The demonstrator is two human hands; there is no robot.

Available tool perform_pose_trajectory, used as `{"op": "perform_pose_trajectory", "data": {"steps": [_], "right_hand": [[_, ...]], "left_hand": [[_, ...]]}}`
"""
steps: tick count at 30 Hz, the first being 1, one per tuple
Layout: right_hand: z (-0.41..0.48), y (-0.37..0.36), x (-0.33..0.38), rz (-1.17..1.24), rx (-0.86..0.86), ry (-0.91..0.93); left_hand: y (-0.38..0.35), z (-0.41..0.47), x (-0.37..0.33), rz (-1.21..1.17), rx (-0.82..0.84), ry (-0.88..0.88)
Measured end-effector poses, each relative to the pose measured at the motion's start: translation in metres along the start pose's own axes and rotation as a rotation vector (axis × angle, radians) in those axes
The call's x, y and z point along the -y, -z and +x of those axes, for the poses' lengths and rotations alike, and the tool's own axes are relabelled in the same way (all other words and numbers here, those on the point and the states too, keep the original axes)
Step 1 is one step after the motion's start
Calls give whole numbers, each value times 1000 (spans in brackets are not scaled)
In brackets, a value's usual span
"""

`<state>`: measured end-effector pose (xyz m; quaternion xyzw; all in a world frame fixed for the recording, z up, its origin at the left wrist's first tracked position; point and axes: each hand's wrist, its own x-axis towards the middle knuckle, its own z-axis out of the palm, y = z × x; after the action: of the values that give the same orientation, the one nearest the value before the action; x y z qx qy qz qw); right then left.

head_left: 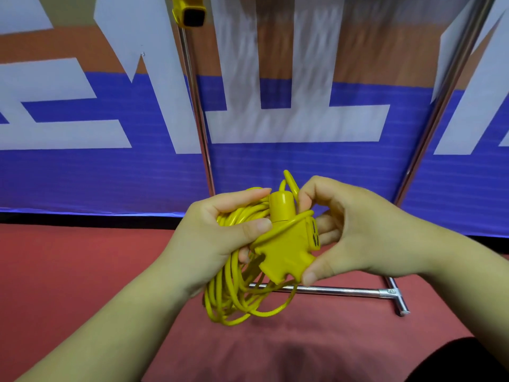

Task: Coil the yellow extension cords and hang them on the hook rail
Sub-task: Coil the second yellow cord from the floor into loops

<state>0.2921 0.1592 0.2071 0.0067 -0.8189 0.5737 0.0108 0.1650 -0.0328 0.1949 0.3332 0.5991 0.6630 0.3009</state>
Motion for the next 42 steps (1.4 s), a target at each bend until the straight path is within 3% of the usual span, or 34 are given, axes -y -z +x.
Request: {"op": "perform_pose_trajectory", "data": {"steps": [2, 6, 11, 18, 21, 29, 35, 42], "right_hand": [[-8, -4, 1, -50, -127, 63], [-3, -2, 0, -81, -215, 90], [-7, -3, 12, -66, -363, 130], [-1, -10, 6, 9, -489, 212], [0, -13, 5, -99, -508, 207], [9, -21, 1, -327, -605, 223], [8, -20, 6, -360, -568, 260], [16, -14, -5, -550, -708, 108]], "left_hand": [[-1, 0, -1, 15, -26, -22], [-1, -2, -2, 26, -124, -66], [2, -6, -8, 225, -148, -138], [1, -8, -9, 393, -142, -228], [1, -6, -6, 449, -225, -242], [4, -6, -7, 404, -284, -175], [4, -4, -5, 286, -271, -68], [13, 2, 1, 249, -237, -68]]}}
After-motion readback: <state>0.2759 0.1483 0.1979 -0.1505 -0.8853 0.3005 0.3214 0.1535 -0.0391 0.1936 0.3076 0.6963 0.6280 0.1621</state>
